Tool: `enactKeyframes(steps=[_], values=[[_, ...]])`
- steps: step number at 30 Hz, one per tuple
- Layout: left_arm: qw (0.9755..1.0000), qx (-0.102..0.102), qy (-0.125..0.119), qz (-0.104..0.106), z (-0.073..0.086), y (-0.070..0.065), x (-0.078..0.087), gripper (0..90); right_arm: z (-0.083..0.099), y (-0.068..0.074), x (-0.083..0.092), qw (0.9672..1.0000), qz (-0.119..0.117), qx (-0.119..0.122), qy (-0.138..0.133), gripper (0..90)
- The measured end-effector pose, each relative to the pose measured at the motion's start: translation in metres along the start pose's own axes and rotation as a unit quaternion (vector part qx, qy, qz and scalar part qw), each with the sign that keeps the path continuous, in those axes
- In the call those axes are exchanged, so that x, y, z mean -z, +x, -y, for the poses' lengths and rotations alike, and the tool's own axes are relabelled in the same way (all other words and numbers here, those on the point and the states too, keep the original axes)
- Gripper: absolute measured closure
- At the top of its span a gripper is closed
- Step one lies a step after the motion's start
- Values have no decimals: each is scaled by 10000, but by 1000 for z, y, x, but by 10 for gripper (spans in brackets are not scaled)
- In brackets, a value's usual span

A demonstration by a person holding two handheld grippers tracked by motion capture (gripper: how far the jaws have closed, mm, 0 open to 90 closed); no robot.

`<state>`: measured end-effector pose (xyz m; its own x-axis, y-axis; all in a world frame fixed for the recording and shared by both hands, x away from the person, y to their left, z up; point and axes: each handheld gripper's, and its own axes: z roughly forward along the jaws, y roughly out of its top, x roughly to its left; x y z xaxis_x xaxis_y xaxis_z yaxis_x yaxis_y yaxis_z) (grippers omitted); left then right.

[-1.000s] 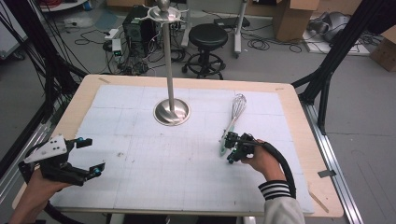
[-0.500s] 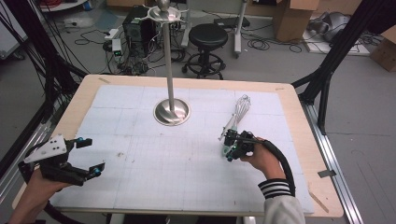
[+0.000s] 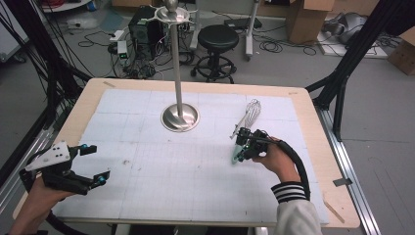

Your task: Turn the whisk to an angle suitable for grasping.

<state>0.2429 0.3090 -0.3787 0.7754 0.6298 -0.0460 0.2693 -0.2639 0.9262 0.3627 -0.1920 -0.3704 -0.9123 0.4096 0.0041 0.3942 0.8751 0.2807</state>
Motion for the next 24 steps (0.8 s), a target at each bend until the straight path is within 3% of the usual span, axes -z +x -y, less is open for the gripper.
enactKeyframes(steps=[8, 24], values=[[10000, -7, -5, 11, 0, 1, 0, 17, -15, 0, 6, 9999, 49, 122, -29, 898], [10000, -7, 0, 11, 0, 1, 1, 17, -31, 6, -15, 9993, -90, 345, 110, 898]])
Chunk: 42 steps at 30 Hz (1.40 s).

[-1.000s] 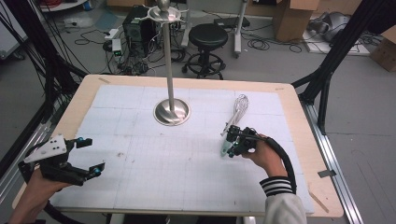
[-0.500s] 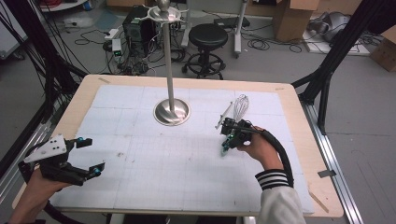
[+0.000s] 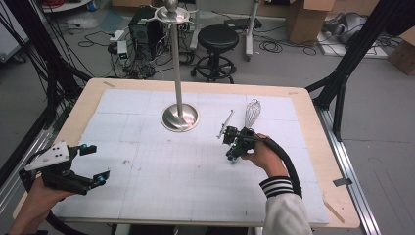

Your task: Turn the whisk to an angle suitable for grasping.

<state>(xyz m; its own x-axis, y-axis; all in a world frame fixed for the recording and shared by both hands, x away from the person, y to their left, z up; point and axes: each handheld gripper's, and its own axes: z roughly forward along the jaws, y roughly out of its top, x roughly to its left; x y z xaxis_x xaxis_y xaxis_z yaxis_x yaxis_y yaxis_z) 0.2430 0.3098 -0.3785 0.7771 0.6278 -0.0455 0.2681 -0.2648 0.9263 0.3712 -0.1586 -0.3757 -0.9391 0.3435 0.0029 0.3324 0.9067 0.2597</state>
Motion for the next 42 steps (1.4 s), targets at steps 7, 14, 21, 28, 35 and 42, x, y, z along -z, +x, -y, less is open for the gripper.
enactKeyframes(steps=[7, 14, 21, 28, 35, 42], values=[[10000, -8, 1, 10, 0, 0, 0, 17, -5, -1, -15, 9999, -79, 39, 110, 898], [10000, -9, 0, 20, 0, 0, 0, 17, -6, -2, -25, 9994, -74, 13, 328, 898], [10000, -11, 2, 20, 0, 0, 0, 17, -3, -4, -27, 9989, -35, 16, 470, 898], [10000, -2, -1, 19, 0, 0, 1, 17, -1, -4, -28, 9984, -20, 51, 561, 898], [10000, -8, 10, 26, 0, 0, 0, 17, 5, -4, -27, 9982, -70, -27, 596, 898], [10000, -4, 12, 26, 0, 0, 0, 17, 13, -5, -24, 9981, -85, -79, 612, 898]])
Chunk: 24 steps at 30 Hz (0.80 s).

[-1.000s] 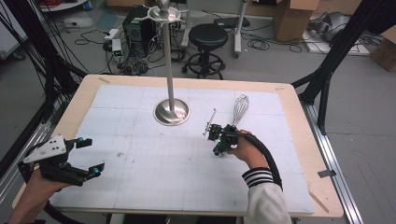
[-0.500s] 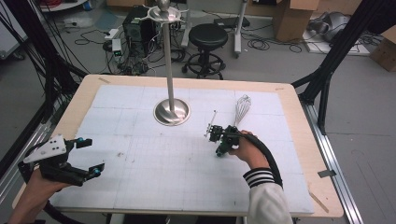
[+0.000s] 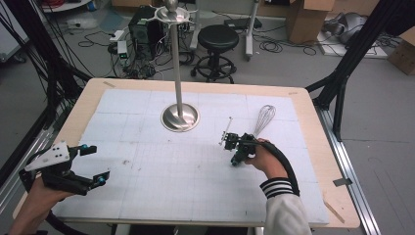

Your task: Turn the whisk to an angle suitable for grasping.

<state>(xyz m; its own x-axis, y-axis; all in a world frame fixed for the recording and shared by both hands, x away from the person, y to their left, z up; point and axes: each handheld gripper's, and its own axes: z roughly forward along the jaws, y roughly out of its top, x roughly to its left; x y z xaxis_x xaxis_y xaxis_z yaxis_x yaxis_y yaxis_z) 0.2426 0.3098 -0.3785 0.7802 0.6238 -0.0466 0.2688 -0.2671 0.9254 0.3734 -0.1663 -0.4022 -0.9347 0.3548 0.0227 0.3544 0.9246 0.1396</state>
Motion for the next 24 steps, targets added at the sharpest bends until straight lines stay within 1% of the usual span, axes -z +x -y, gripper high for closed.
enactKeyframes(steps=[5, 9, 12, 13, 14, 16, 17, 20, 21, 24], values=[[10000, -1, 1, -1, 0, 0, 0, 17, 6, -1, 2, 10000, -25, -27, 7, 898], [10000, -2, 7, 1, 0, 0, 0, 17, 11, -2, 4, 10000, 14, -54, 24, 898], [10000, 0, 2, -1, 0, 0, 0, 17, 15, -3, 5, 9999, 34, -140, 44, 898], [10000, -4, 6, -2, 0, 0, 0, 17, 16, -5, 5, 9999, 47, -107, -4, 898], [10000, -7, 13, -4, 0, 0, 0, 17, 18, -5, 6, 9999, 14, -157, 13, 898], [10000, 0, 10, -5, 0, 0, 0, 17, 20, -5, 7, 9999, 33, -133, 33, 898], [10000, 8, 1, -4, 0, 0, 0, 17, 22, -5, 8, 9998, 38, -178, 37, 898], [10000, 5, 4, -3, 0, -1, -1, 17, 27, -5, 9, 9998, 43, -158, 68, 898], [10000, -13, 16, 1, 0, -1, -1, 17, 29, -4, 9, 9998, 35, -197, 75, 898], [10000, -16, 15, 1, 0, -1, -1, 17, 33, -5, 9, 9997, 8, -212, 92, 898]])
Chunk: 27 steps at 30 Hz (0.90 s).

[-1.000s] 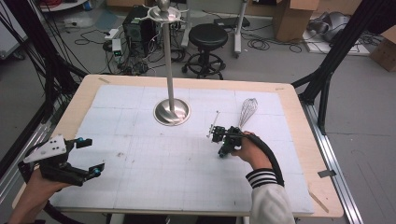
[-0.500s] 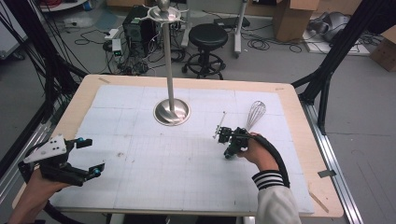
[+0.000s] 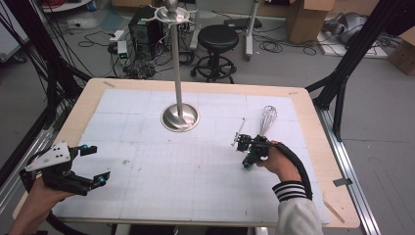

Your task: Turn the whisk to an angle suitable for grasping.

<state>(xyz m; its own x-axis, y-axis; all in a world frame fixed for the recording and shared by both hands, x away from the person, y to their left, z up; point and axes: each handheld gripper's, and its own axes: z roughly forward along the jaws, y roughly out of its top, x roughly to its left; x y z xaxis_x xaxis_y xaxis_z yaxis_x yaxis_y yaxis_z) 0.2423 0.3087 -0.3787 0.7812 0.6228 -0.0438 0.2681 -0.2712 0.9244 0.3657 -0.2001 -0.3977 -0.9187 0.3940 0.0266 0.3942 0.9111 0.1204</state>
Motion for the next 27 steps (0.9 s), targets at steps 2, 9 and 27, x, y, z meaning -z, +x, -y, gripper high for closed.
enactKeyframes(steps=[2, 9, 27], values=[[10000, -3, 3, 1, 0, 0, 0, 17, 3, 0, 0, 10000, 2, -11, 9, 898], [10000, 2, 7, -7, 0, 0, 0, 17, 14, 0, 2, 9999, -45, -93, 65, 898], [10000, -15, 34, 4, 0, -1, -1, 17, 46, -2, 10, 9996, -70, -251, 144, 898]])
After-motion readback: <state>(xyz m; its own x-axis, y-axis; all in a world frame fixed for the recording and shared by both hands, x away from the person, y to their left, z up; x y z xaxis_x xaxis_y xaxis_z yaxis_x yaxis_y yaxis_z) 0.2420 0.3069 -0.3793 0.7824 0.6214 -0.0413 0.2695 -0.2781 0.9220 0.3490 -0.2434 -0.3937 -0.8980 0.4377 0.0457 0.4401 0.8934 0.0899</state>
